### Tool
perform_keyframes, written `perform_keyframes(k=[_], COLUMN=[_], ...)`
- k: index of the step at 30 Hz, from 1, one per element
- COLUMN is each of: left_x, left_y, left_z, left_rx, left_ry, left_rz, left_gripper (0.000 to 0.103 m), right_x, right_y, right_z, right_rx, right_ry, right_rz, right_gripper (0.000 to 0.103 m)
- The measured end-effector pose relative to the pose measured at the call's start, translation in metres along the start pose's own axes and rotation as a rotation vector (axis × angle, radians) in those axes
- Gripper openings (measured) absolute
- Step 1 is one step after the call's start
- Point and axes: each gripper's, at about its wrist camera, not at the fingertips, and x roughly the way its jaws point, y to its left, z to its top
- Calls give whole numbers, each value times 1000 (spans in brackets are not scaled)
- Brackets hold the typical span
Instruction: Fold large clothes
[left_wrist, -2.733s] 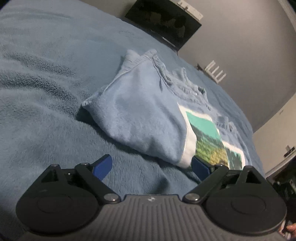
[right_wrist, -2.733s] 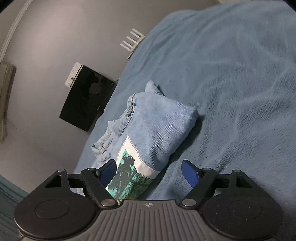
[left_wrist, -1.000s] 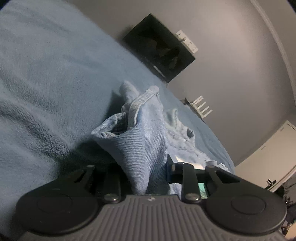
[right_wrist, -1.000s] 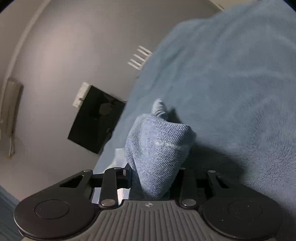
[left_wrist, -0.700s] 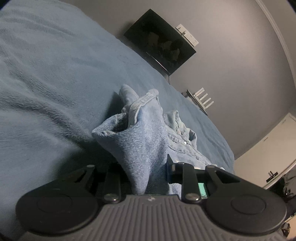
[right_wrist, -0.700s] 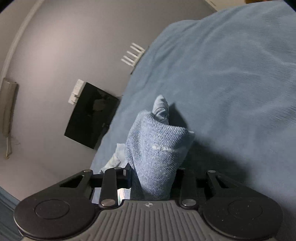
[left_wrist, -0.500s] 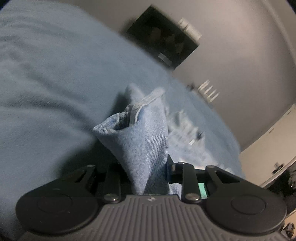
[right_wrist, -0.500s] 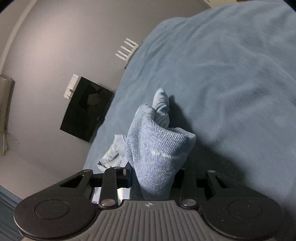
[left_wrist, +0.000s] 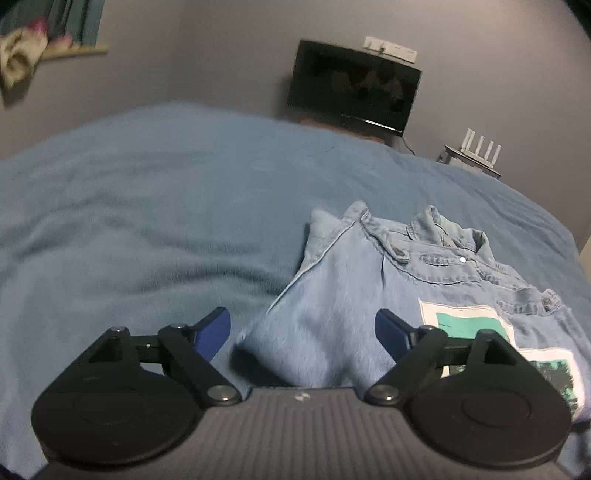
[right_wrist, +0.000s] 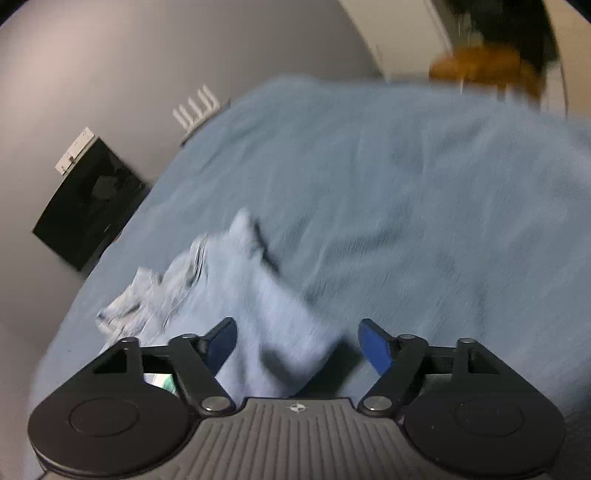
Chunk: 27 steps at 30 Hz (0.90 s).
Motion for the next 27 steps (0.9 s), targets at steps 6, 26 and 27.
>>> perform_keyframes(k=[6,26,27], left_x=[7,58,57], left_y=[-13,-64,-63], left_z=[-1,-29,-27], left_rx=[83,412,421], left_ry=[3,125,118], left_rz=[-34,-241,-217], left_gripper=[85,83,83], right_x=[0,72,73], right_y=[39,127,122], right_z=[11,-64,-55], right_rx=[-344,-883,-833], right_ry=[20,154,160], right_rz=[102,122,113], right_gripper=[78,62,59])
